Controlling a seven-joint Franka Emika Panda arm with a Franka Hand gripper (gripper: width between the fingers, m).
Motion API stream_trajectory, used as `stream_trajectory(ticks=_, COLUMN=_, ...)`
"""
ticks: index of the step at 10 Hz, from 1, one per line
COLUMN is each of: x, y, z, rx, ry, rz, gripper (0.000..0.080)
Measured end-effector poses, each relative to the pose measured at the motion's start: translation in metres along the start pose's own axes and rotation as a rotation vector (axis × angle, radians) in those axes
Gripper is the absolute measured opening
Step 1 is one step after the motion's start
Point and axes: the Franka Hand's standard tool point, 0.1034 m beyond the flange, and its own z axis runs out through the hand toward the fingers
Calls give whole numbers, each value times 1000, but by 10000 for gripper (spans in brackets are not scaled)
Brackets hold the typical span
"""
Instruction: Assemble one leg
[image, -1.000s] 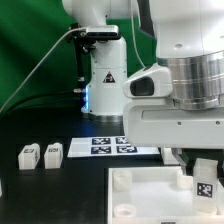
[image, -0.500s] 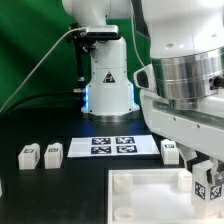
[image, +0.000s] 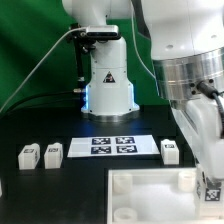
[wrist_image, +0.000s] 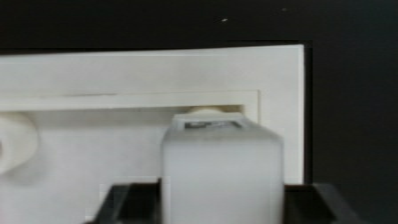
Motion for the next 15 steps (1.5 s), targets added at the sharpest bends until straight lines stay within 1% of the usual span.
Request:
stream_trajectory(ticks=1, x=-7, y=2, z=2, rx=-1, ry=2, rz=-95, gripper=459)
stream_trajectory(ticks=2, x=-9, y=2, z=2, rx=-1, ry=2, rz=-249, gripper=601)
stream_trajectory(ticks=3, x=-10, y=1, z=1, rx=-2, ry=14, rz=-428, gripper=601)
stream_trajectory(ticks=4, x=-13, y=1, z=-1, rx=-6, ry=28, rz=-579, gripper=642)
stream_trajectory(ticks=6, x=-8, y=1, z=0, rx=-12, ry=31, rz=-772, gripper=647)
stream_trajectory(ticks=7, x=-5, y=1, z=0, rx=-15, ry=33, rz=-909, gripper=649)
stream_trajectory(ticks=8, x=7, y=1, z=1, rx=-39, ry=48, rz=-1107, gripper=649)
stream_trajectory(ticks=9, x=13, y=-3, z=1, rx=-60, ry=54, rz=-1219, gripper=649)
stream_trajectory(ticks=10, x=11, y=-6, z=0, rx=-57, ry=65, rz=-1293, gripper=649)
stream_trajectory(ticks=11, x=10, y=-5, z=1, rx=-53, ry=63, rz=-1242, gripper=649)
stream_trajectory(ticks=12, x=10, y=-5, z=1, rx=-53, ry=63, rz=-1234, gripper=529)
stream_trajectory(ticks=13, x=10, y=-5, z=1, rx=-51, ry=63, rz=-1188, gripper=372)
stream_trajectory(ticks=14, x=8, y=-5, z=1, rx=-43, ry=59, rz=-1076, gripper=372)
stream_trajectory(ticks=15, x=8, y=-5, z=1, rx=-40, ry=60, rz=-987, gripper=291)
